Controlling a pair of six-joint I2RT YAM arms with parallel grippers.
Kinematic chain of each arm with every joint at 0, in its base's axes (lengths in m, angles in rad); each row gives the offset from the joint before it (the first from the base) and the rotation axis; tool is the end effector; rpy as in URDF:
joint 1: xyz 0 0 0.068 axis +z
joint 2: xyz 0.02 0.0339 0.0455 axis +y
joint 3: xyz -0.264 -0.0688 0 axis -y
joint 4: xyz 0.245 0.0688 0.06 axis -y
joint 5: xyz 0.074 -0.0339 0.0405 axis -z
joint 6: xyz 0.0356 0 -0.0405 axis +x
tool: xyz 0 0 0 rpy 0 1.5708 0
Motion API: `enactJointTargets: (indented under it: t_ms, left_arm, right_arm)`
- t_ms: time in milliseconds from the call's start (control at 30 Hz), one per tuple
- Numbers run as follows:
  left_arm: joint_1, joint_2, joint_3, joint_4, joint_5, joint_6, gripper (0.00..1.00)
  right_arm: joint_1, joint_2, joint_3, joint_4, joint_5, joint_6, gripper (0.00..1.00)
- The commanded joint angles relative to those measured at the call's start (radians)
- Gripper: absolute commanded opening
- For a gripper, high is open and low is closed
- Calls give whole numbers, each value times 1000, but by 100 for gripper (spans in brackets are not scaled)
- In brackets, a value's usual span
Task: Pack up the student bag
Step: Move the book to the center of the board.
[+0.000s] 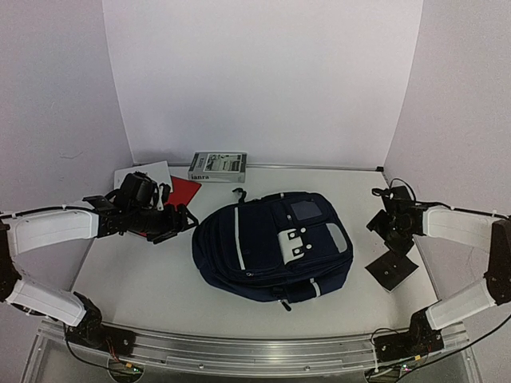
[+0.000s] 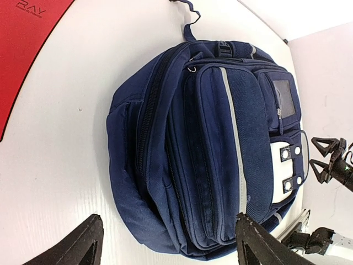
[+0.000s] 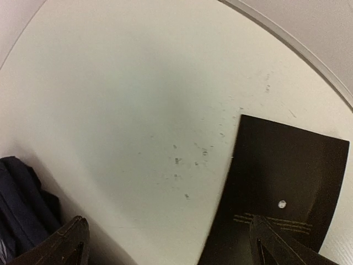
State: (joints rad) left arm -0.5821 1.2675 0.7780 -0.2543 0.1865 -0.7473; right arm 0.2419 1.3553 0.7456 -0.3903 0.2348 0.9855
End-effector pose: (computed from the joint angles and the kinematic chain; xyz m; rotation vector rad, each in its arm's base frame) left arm 0.2184 -0.1516 0.2294 -0.1026 2.4667 -0.8492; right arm 0.2519 0.0536 0.1889 1.0039 2.3327 0.1841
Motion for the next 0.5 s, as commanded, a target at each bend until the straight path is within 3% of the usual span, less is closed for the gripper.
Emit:
enactJointTargets:
  t_ms: [0,467]
  left_arm:
    - [29,-6,15,16,32,32,83]
    - [60,-6,12,23,66,35,86]
  right_arm:
    - [-75,-37,-67,72,-89,78,98]
    - [-103,110,-174,369,-330,99,98]
